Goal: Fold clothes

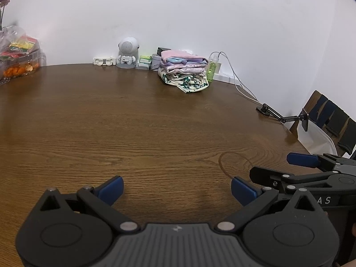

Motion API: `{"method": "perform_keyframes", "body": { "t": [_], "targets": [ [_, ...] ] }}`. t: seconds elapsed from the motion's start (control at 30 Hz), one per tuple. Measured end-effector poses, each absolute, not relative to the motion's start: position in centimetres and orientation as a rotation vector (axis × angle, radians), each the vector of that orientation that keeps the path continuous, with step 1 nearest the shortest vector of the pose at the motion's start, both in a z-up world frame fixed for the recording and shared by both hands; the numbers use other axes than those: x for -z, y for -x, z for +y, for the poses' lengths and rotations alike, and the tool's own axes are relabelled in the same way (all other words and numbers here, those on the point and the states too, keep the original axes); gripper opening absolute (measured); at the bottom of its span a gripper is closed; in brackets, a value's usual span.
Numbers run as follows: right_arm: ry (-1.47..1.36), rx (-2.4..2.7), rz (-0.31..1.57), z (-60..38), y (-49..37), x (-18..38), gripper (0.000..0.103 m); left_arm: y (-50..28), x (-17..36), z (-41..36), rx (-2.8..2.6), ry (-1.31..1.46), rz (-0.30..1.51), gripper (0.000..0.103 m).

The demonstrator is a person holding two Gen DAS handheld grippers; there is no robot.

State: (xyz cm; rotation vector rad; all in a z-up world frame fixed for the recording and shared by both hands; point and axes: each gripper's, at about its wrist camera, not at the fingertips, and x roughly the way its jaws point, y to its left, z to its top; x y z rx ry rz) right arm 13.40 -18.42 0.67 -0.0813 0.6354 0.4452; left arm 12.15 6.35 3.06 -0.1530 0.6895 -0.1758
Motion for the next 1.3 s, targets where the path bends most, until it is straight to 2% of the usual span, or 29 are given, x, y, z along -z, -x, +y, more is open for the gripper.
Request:
{"method": "perform_keyframes", "body": {
  "t": [1.3],
  "targets": [
    [0.086,-0.439,0.642,-18.28,-13.43,-0.46,0.103,-12.38,-2.96,6.31,0.178,0.157,0.697,0.103]
  ]
}}
